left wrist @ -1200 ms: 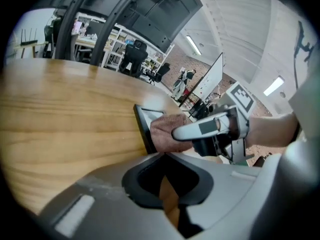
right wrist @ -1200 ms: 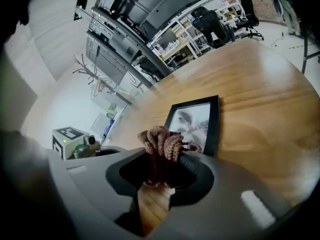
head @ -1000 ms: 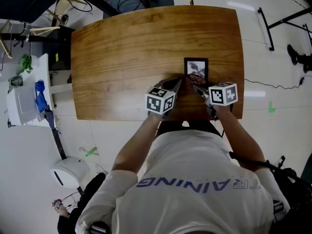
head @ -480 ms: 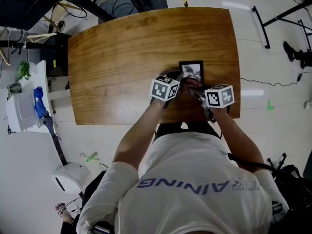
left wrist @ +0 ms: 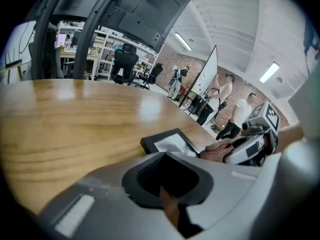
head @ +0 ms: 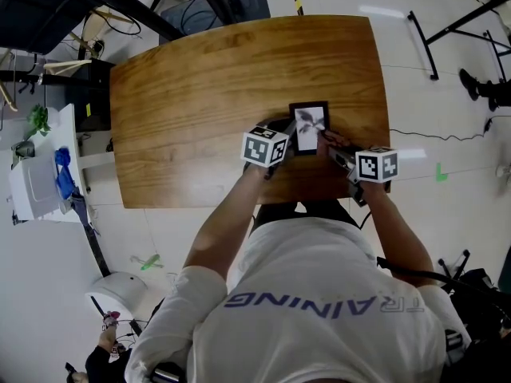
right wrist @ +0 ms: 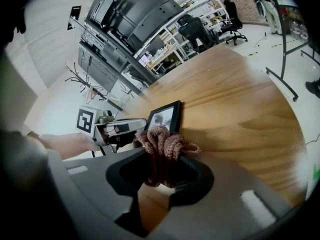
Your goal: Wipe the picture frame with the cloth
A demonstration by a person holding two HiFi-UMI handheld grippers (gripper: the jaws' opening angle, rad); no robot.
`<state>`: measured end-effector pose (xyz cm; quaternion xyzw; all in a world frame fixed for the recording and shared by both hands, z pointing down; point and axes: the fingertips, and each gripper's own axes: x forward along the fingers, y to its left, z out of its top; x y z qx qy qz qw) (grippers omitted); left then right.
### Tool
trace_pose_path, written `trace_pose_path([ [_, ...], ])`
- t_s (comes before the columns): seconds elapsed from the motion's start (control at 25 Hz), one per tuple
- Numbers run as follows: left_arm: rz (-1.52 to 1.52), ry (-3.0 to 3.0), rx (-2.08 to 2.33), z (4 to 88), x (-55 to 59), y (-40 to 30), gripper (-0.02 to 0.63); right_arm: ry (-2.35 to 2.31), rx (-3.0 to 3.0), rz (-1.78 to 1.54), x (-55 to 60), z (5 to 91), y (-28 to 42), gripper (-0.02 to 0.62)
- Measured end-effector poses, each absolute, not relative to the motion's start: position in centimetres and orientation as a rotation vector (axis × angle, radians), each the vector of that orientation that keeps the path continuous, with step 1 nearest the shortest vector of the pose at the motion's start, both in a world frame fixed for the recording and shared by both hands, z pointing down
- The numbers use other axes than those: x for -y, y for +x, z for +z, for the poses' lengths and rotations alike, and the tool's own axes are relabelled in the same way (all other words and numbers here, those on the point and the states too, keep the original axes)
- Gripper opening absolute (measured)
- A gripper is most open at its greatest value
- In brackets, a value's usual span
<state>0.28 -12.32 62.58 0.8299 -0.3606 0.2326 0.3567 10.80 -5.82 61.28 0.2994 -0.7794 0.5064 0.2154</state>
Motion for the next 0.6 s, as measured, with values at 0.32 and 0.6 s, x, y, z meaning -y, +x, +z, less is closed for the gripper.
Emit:
trace_pose_path([
  [0.32, 0.584, 2.144, 0.937, 62.5, 12.8, 0.2, 0.005, 0.915, 2.194, 1.335, 6.3, 60.6, 13.2, 0.117],
  [0.6, 0.360, 2.250, 1.067, 53.2, 13.2, -1.4, 0.005, 1.121, 2.501, 1.057, 11.0, 51.3, 15.3, 0.117],
])
